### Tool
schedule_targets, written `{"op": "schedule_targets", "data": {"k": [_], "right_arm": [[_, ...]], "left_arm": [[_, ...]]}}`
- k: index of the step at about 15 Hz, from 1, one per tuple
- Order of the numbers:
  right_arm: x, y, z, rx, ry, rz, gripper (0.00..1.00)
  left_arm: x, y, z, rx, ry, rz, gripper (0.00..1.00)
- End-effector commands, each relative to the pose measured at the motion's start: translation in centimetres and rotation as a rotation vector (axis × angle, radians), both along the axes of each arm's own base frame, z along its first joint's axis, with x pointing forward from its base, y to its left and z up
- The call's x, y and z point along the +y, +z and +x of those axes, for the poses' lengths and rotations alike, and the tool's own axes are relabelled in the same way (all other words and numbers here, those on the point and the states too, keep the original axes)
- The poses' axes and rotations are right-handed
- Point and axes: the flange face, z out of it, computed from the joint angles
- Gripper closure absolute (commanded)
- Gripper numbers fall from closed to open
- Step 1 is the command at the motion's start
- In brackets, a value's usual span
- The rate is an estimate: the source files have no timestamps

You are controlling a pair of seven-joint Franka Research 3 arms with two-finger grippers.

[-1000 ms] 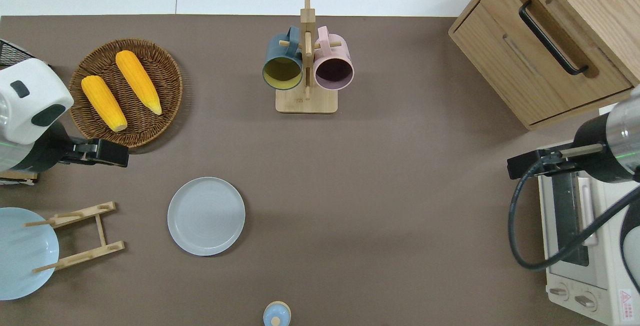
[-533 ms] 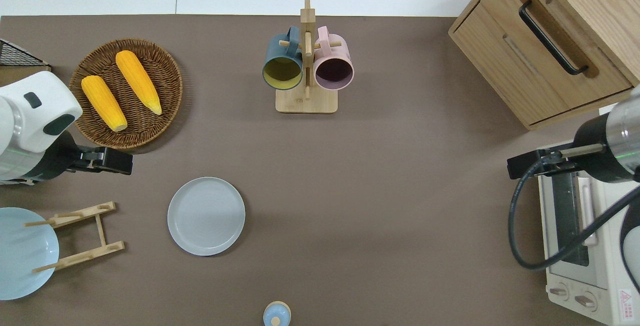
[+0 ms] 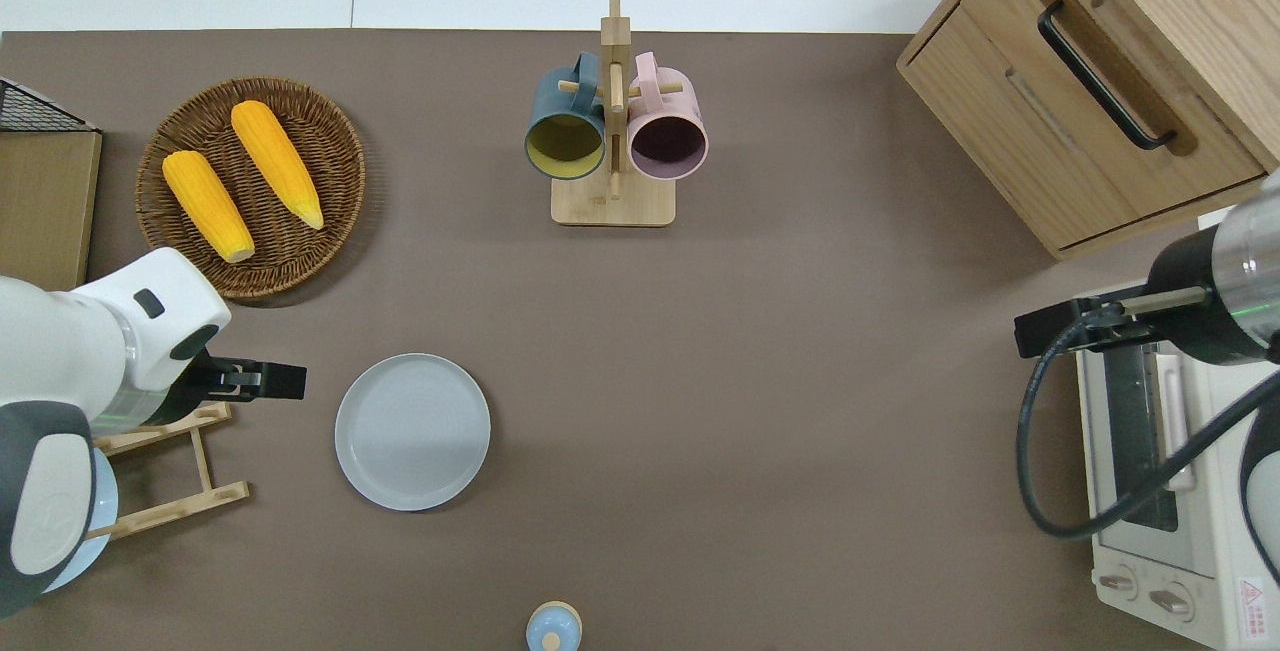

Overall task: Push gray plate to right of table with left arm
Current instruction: 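Lower the left gripper to the near edge of the gray plate, then push the gray plate with the left gripper across the table, away from the left arm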

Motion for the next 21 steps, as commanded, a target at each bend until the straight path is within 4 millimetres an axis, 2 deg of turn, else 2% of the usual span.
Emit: {"op": "schedule_targets", "data": {"k": [1,9,12,15,21], "right_arm": [[-0.2,0.3,-0.4,0.006,-0.003,0.007,0.017],[-0.2,0.3,-0.4,0.004,-0.002,0.007,0.017],[-0.3,0.3,-0.3,0.006,-0.003,0.007,0.017],[-0.2,0.3,-0.4,0.006,-0.002,0.007,0.017],[-0.2,0.3,-0.4,0.006,-0.003,0.007,0.017]], "left_arm": [[0.7,-4.0,-2.5,-0.014,0.012,0.006,0.01],[2.3,-13.5,-5.5,-0.050,0.050,-0.012,0.01],[2.4,-16.5,-6.3,-0.055,0.057,-0.014,0.01],[2.0,-18.7,-6.1,-0.032,0.048,-0.016,0.01],[1.8,-20.9,-6.0,0.001,0.077,-0.042,0.01]]}}
